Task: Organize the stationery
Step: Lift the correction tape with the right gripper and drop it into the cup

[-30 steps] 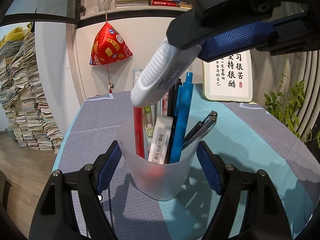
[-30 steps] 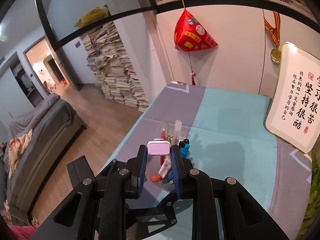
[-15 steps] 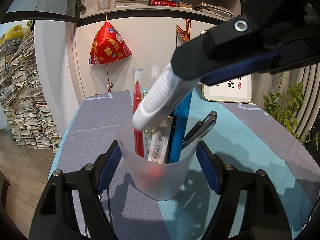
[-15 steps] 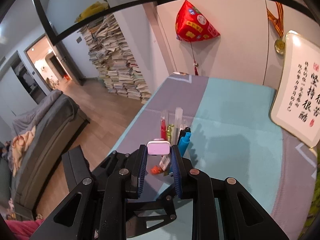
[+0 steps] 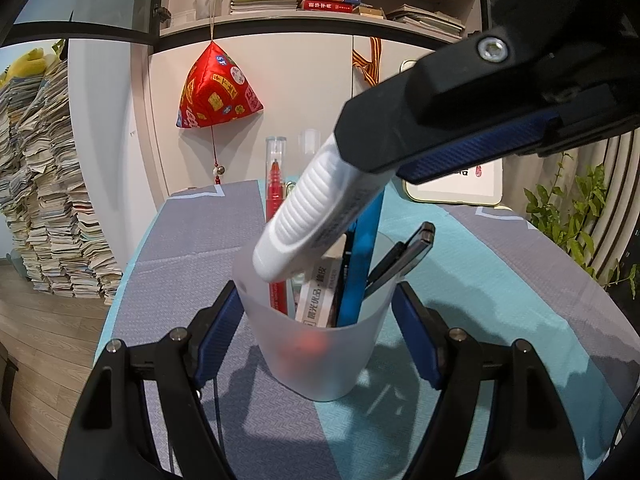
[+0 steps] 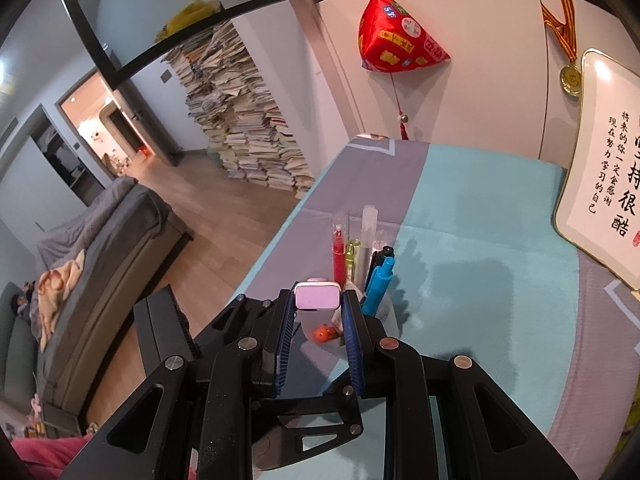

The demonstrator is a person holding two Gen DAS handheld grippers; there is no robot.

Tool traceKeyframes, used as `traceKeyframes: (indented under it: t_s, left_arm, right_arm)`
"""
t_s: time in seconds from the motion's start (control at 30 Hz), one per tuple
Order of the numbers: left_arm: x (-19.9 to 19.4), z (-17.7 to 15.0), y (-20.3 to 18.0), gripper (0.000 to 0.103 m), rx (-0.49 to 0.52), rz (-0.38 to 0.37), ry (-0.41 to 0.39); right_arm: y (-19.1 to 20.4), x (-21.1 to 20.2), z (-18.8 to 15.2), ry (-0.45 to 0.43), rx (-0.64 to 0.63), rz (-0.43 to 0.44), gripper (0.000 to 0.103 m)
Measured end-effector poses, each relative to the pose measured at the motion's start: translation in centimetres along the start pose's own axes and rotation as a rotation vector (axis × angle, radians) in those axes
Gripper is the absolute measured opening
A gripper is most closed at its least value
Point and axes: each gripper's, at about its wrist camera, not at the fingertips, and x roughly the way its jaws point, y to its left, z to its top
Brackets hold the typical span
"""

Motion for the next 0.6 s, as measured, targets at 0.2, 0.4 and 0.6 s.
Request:
traceKeyframes:
  t_s: [0.2, 0.4, 0.6]
  left_arm:
    - [0.2, 0.0, -0.1, 0.075, 0.0, 0.001, 0.0]
    - [0.2, 0.0, -0.2, 0.075, 0.001, 0.001, 0.0]
    - [0.1, 0.0, -0.2, 0.075, 0.001, 0.002, -0.001]
  right_arm:
    - [-0.2, 0.0, 0.1, -0.008, 0.018, -0.022, 0.024]
    - [-0.3, -1.0, 0.0, -0.031, 0.016, -0.038, 0.024]
    - [-1.4, -2.2, -0.7, -0.046, 0.041, -0.07, 0.024]
